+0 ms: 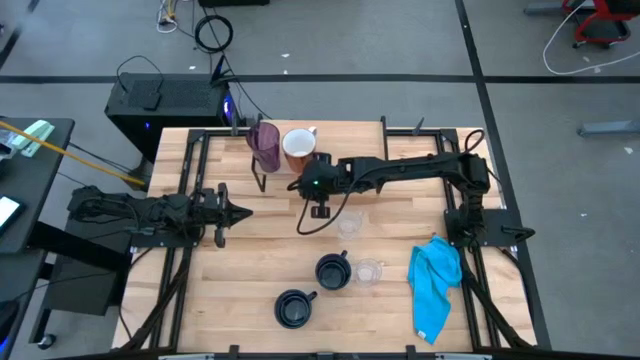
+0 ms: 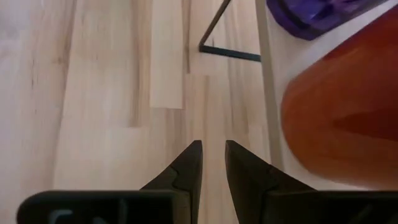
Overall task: Stack small to large cups/mugs on shelf
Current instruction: Put the brown mug on the shelf
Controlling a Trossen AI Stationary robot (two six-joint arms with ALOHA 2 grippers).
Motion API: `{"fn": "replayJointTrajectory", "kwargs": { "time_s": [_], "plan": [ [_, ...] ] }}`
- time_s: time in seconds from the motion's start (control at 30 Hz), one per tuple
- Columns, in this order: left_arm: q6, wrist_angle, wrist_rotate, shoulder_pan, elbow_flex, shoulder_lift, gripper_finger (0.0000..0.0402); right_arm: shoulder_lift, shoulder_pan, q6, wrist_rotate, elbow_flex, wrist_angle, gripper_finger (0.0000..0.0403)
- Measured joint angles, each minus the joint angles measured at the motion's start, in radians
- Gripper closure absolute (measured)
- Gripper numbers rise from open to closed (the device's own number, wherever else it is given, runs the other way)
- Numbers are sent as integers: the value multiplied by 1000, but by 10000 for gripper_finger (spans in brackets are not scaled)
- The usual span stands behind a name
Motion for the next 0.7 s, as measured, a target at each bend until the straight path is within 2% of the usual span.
{"fn": "replayJointTrajectory", "kwargs": {
  "time_s": [0.33, 0.7],
  "plan": [
    [0, -1, 0, 0, 0, 0, 391, -68, 0, -10, 21, 2, -24, 326],
    [-2, -2, 0, 0, 0, 0, 380, -89, -53, -10, 33, 2, -120, 326]
  ]
}}
